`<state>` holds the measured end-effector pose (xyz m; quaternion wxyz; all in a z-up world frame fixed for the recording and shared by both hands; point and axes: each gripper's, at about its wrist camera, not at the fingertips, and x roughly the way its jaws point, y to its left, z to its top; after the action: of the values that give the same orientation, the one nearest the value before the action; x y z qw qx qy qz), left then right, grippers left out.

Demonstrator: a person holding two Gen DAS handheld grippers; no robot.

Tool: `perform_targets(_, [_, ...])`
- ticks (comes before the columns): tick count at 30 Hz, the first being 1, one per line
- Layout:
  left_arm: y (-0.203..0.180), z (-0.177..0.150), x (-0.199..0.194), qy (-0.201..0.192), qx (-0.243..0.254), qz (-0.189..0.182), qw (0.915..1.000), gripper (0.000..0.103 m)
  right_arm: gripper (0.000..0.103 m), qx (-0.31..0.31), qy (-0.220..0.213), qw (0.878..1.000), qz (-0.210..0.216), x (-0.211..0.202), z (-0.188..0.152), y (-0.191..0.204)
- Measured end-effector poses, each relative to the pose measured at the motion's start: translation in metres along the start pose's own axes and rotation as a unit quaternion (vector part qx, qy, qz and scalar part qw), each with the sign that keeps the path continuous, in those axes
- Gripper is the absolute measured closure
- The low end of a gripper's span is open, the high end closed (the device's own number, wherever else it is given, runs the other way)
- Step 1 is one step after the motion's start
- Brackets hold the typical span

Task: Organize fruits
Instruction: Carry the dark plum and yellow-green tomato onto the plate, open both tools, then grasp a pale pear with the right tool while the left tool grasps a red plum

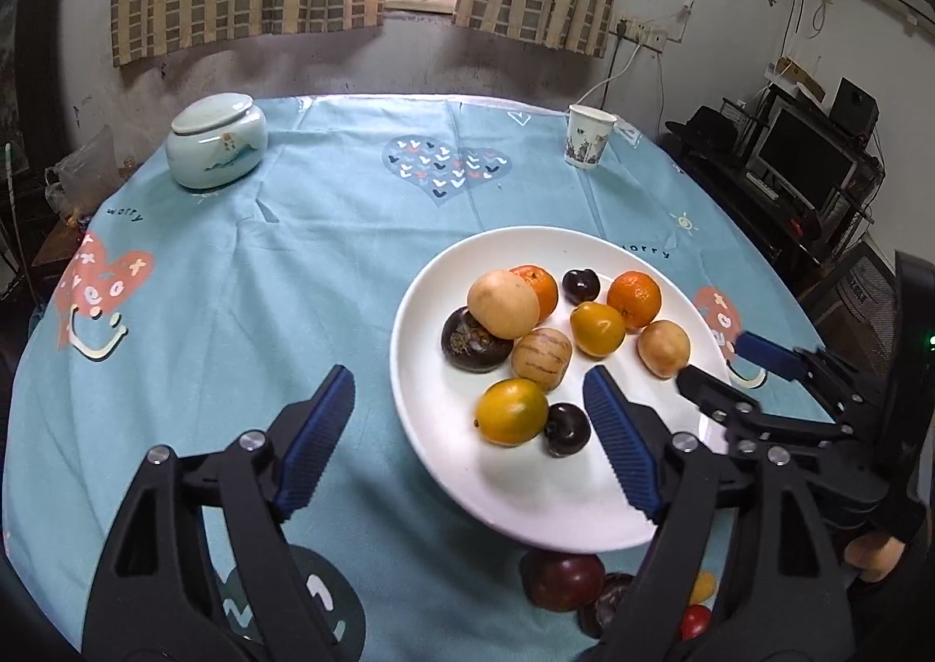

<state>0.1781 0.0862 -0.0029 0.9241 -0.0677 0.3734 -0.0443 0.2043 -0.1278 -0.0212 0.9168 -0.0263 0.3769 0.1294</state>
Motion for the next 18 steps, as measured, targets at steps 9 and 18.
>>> perform_targets(9, [-0.017, -0.069, -0.040, 0.003, 0.011, 0.029, 0.9995, 0.013, 0.019, 0.044, 0.039, 0.998, 0.024, -0.078, -0.088, -0.008])
perform_targets(18, [-0.027, -0.143, -0.077, 0.046, 0.017, 0.017, 0.9987, 0.012, 0.015, 0.045, 0.073, 0.994, 0.067, -0.107, -0.148, 0.010])
